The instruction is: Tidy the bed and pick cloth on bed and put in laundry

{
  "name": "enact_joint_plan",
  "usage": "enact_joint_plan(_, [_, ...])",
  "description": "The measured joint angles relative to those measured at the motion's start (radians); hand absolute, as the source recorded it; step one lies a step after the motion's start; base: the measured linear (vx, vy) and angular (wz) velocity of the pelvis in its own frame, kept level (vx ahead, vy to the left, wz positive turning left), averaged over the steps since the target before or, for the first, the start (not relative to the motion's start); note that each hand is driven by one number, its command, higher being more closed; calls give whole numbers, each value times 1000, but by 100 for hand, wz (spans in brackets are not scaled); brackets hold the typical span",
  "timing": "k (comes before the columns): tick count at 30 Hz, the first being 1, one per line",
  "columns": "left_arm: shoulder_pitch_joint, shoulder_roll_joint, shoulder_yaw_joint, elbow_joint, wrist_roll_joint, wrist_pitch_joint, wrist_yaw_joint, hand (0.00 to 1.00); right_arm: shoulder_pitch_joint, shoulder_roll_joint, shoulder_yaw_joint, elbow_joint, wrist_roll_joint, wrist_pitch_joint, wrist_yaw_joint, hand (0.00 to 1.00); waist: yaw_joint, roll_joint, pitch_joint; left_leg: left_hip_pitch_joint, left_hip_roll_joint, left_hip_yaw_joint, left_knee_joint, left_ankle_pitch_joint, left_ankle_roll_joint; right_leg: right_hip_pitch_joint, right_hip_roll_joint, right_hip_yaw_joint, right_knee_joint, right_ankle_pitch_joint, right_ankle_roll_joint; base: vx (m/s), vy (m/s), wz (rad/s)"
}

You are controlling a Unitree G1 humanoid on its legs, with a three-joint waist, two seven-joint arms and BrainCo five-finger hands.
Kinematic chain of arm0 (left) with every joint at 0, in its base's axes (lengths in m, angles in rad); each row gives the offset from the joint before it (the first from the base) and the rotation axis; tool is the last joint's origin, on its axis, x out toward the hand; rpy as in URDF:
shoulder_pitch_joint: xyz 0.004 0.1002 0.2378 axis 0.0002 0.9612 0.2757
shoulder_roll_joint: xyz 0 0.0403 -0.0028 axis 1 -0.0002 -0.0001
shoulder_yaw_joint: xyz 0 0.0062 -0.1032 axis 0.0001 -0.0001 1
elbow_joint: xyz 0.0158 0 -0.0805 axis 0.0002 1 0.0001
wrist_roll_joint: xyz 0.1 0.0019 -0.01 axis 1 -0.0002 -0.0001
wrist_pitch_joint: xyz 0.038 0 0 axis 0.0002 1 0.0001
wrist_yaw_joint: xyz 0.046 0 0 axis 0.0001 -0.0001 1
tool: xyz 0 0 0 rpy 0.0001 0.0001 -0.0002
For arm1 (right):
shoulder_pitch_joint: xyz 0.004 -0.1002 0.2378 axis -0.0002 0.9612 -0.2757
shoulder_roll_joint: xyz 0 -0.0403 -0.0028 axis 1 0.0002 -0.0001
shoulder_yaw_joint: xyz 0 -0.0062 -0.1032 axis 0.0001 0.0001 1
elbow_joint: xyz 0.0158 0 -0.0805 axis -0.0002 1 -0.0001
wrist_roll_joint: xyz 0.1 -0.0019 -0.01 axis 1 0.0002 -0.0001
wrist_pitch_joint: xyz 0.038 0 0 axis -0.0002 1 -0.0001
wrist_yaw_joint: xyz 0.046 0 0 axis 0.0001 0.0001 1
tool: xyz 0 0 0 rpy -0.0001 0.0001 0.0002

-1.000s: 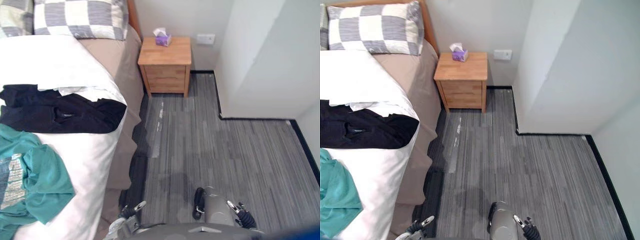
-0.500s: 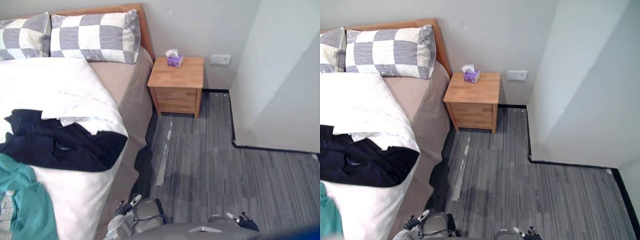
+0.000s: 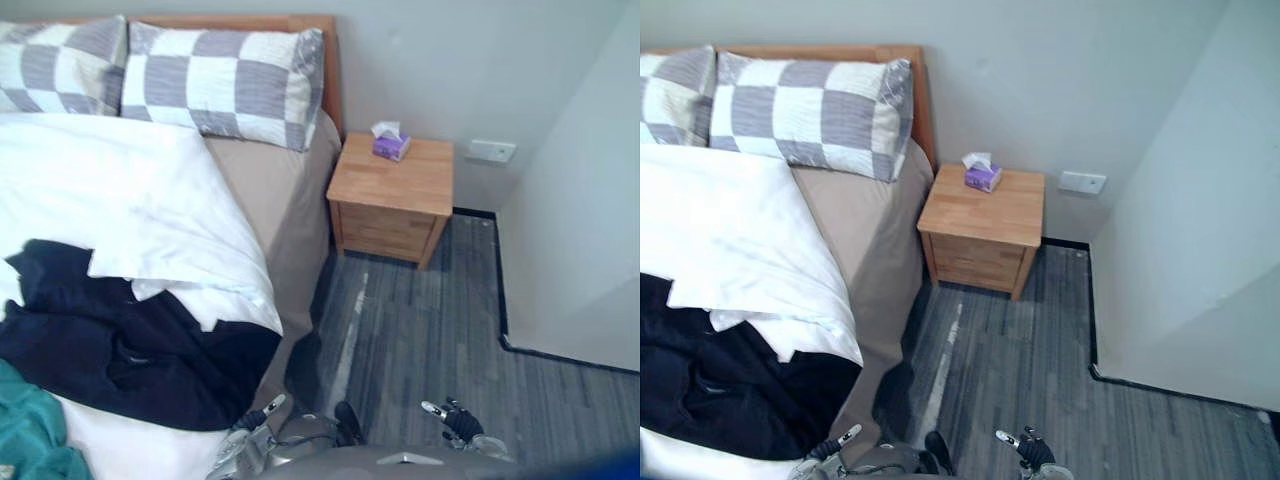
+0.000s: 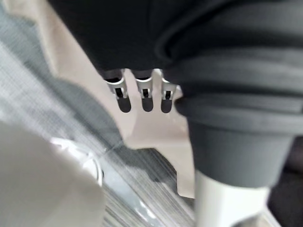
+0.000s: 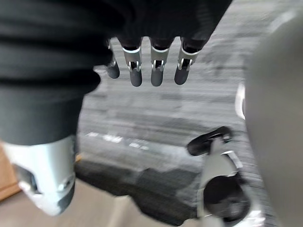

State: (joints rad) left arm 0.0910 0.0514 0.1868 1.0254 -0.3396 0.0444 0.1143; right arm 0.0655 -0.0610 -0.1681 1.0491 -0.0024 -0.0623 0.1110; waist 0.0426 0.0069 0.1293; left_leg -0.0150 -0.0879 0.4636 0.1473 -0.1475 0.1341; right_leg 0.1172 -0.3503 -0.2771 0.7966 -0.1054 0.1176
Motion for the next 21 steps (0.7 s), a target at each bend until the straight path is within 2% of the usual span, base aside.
enact_joint_plan(1, [-2,18,-18,9,-9,12,0,0,-7,-1,2,-3,-6,-6,1,0,-8,-7,5,45,-8,-37,-12,-6,-4,-44,-14,-9,119,-41,-7,246,28,83])
enact_joint_plan(2, [-3,35,-31,15,-33,20,1,0,-13,-1,6,-2,-20,-8,3,0,-7,-1,14,88,-8,-69,-31,-10,-11,-77,-13,-30,157,-96,-8,234,16,82])
enact_joint_plan(3, [-4,37,-33,16,-42,23,1,0,-13,-1,11,-1,-21,-9,3,0,-8,-5,13,108,-7,-90,-39,-11,-14,-84,-11,-43,150,-119,-9,228,-17,86])
enact_joint_plan(5, [-5,57,-74,19,-55,34,5,0,-25,-2,29,4,-21,-22,8,0,-10,-18,16,146,2,-178,-48,-21,-28,-153,24,-50,42,-180,-17,252,-99,103])
enact_joint_plan(6, [-8,59,-80,19,-64,36,7,0,-29,-3,34,8,-21,-26,12,0,-12,-18,16,151,7,-204,-50,-22,-31,-168,37,-47,-4,-182,-19,238,-141,118])
enact_joint_plan(8, [-12,67,-106,19,-75,40,17,0,-39,-17,59,11,-18,-31,21,0,-26,-16,17,162,32,-307,-53,-28,-58,-211,105,-4,-222,-176,-12,280,-231,128])
enact_joint_plan(9, [-12,68,-107,20,-75,40,17,0,-41,-20,66,11,-18,-33,25,0,-27,-16,17,165,39,-329,-53,-29,-66,-218,121,13,-272,-169,-10,360,-331,130])
enact_joint_plan(11, [-12,68,-105,20,-74,39,22,0,-45,-22,78,15,-18,-34,39,0,-28,-15,27,186,69,-400,-33,-38,-90,-220,172,73,-439,-105,-15,320,-324,107])
enact_joint_plan(12, [-9,70,-97,20,-71,35,28,0,-44,-21,92,22,-19,-35,50,0,-26,-24,30,187,83,-447,-17,-57,-119,-215,199,132,-559,-25,-24,326,-445,117])
enact_joint_plan(13, [-2,77,-75,18,-60,28,39,0,-47,-16,103,26,-18,-45,66,0,-25,-51,33,175,78,-500,6,-90,-133,-211,202,219,-652,48,0,300,-470,125])
enact_joint_plan(14, [-4,75,-58,19,-50,25,44,0,-48,-14,102,28,-14,-51,75,0,-25,-61,37,169,77,-526,24,-111,-139,-208,209,232,-639,99,-8,283,-474,125])
enact_joint_plan(15, [-7,40,-12,9,-39,18,51,0,-47,-28,100,26,-14,-56,83,0,-17,-33,41,163,125,-529,45,-116,-145,-205,238,186,-572,22,4,269,-420,96])
enact_joint_plan(17, [-4,9,12,2,-30,16,62,0,-40,-36,102,5,-10,-73,90,0,-27,-1,44,164,162,-538,40,-127,-167,-210,255,156,-481,-9,-18,297,-342,124])
enact_joint_plan(18, [-4,-14,17,-4,-31,16,67,0,-36,-39,122,-11,-12,-88,99,0,-32,9,41,172,189,-566,16,-110,-195,-213,277,231,-405,-47,-30,269,-207,148])
enact_joint_plan(19, [-4,-14,20,-7,-32,16,67,0,-32,-36,139,-9,-13,-88,105,0,-29,-1,37,173,193,-567,9,-95,-204,-211,277,229,-392,-66,-35,307,-251,150])
enact_joint_plan(21, [2,-17,41,-24,-33,12,68,0,-32,-30,190,-7,-13,-87,122,0,-2,-13,31,170,209,-566,-3,-65,-222,-194,276,194,-377,-107,-56,162,-226,85])
